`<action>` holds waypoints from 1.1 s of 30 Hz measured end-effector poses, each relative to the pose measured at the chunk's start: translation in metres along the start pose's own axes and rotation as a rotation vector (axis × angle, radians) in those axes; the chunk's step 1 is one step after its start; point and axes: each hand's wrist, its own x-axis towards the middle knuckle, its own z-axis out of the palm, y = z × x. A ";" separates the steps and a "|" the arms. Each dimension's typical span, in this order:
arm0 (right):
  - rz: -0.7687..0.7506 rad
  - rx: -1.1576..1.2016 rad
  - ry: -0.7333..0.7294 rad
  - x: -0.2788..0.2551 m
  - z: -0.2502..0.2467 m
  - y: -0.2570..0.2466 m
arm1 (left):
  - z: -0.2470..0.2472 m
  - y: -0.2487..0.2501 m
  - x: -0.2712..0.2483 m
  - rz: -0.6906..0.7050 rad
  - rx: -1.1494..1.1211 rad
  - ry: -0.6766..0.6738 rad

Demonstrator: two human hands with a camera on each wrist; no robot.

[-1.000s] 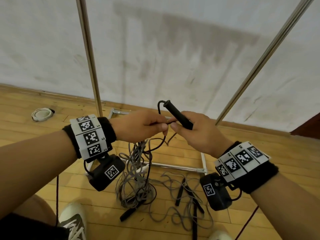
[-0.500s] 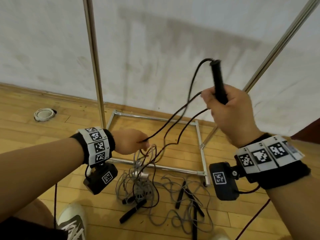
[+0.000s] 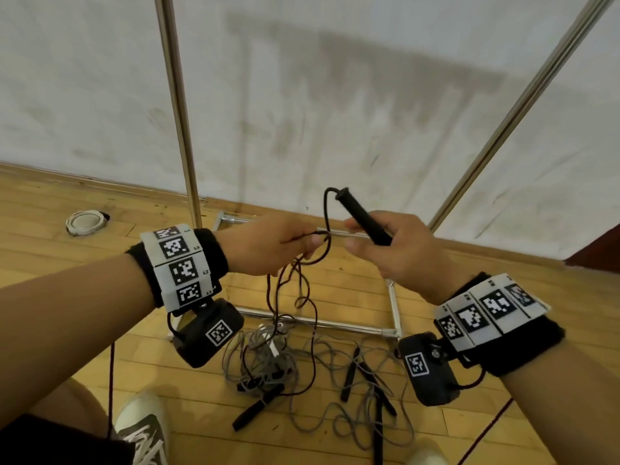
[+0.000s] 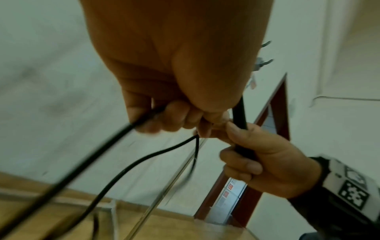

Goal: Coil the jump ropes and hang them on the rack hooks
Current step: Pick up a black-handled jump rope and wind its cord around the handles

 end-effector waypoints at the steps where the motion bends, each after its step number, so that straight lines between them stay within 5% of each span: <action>1: 0.003 0.055 -0.029 -0.001 0.006 -0.003 | -0.002 0.006 0.000 0.039 0.038 0.010; 8: -0.070 0.115 -0.015 0.000 0.011 -0.016 | -0.017 0.017 -0.004 0.115 -0.005 0.044; 18: -0.127 0.179 0.363 0.015 -0.025 -0.021 | 0.017 -0.036 -0.010 -0.165 0.025 -0.296; 25: -0.029 0.099 0.459 0.017 -0.037 -0.004 | 0.017 -0.049 -0.008 -0.226 0.067 -0.256; 29: -0.020 -0.029 0.369 0.013 -0.027 0.001 | 0.008 -0.034 -0.001 -0.142 0.121 -0.151; 33: -0.072 -0.013 0.054 0.005 -0.004 -0.001 | 0.001 -0.010 0.005 0.005 0.150 -0.047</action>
